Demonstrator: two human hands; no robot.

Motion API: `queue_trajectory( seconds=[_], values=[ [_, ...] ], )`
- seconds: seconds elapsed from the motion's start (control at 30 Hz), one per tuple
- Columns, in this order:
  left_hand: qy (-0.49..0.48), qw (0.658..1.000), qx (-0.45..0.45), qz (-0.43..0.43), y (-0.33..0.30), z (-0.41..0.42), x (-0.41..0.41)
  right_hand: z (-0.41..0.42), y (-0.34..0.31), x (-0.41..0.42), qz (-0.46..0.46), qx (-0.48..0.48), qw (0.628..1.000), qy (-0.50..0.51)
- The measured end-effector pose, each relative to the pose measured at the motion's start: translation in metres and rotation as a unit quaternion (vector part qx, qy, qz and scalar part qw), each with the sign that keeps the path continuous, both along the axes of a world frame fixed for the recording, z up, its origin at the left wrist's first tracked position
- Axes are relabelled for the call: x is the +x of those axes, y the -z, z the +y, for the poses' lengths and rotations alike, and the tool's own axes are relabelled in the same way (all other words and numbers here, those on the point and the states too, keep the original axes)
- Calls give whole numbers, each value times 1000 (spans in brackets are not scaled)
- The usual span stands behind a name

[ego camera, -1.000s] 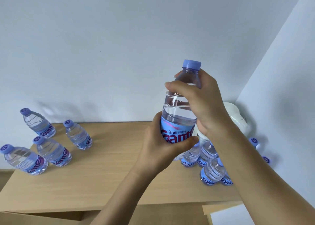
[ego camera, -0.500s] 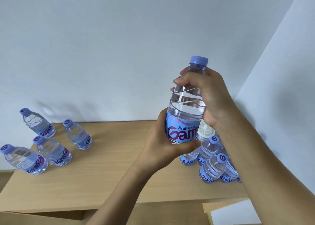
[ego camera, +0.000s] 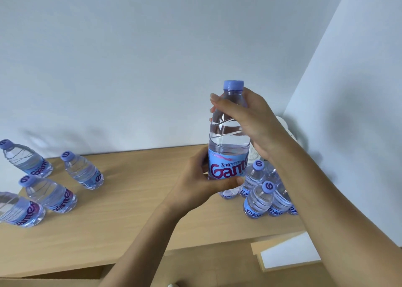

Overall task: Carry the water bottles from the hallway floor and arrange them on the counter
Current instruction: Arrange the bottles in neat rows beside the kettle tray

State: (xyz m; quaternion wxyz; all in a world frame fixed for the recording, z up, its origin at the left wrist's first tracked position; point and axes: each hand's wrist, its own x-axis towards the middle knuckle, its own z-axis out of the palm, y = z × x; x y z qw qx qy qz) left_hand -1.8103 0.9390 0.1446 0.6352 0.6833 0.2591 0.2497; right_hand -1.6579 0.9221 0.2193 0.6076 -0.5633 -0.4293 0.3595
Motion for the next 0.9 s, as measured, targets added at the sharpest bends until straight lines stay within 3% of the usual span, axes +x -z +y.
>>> queue_trajectory(
  seconds=[0.37, 0.6, 0.9],
  values=[
    [28, 998, -4, 62, 46, -12, 20, -27, 46, 21, 19, -54, 996, 64],
    [47, 985, 39, 160, 100, -16, 33, -52, 96, 29, -31, -130, 987, 86],
    [20, 981, 20, 190, 181, -28, 49, -82, 167, 29, -34, -185, 978, 95]
  ],
)
